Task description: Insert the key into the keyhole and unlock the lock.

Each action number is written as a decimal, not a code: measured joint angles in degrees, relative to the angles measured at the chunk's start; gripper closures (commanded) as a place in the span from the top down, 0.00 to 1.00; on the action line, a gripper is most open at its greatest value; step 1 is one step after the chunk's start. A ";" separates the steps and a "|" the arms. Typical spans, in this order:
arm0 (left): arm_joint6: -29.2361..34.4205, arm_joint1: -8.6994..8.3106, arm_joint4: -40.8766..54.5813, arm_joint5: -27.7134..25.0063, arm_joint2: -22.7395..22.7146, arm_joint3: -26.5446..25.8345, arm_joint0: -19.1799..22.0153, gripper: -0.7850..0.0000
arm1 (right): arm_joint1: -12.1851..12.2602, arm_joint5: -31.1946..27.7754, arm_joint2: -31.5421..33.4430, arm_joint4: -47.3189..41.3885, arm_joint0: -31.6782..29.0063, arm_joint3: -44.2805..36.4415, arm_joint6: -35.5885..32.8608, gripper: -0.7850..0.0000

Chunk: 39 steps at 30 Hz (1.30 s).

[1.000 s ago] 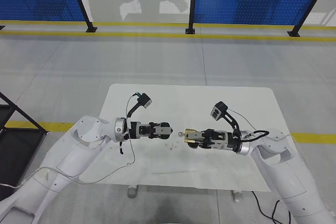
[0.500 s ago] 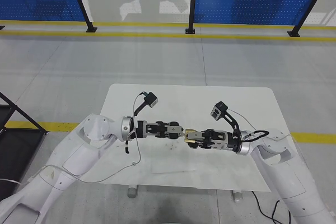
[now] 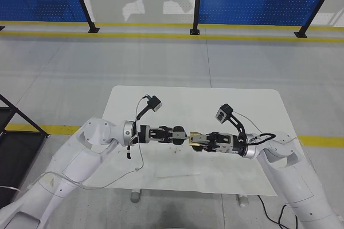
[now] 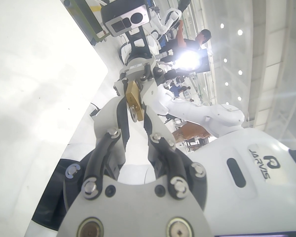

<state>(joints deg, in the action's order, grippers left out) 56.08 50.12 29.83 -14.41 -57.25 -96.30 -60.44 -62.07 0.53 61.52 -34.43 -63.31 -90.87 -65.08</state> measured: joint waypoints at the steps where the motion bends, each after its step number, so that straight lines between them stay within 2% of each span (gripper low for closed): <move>1: 0.04 0.02 -0.04 0.08 -0.12 -0.14 -0.12 0.11 | 0.00 0.00 0.00 0.00 0.00 0.00 0.00 0.00; 5: 0.19 0.15 -0.26 0.48 -0.53 -0.62 -0.60 0.04 | 0.00 0.00 0.00 0.00 0.00 0.00 0.00 0.00; 12: 0.23 0.49 -0.77 0.89 -0.57 -0.81 -1.34 0.00 | 0.00 0.00 0.00 0.00 0.00 0.00 0.00 0.00; 22: -0.15 0.97 -3.19 0.72 -0.91 -1.11 -1.36 0.00 | 0.00 0.00 0.00 0.00 0.00 0.00 0.00 0.00; 39: -1.20 0.75 -15.13 -2.79 -4.07 -5.80 -2.12 0.00 | 0.00 0.00 0.00 0.00 0.00 0.00 0.00 0.00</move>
<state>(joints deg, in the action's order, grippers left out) 54.88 50.87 14.71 -17.20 -61.32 -102.09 -62.56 -62.07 0.53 61.52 -34.43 -63.31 -90.88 -65.08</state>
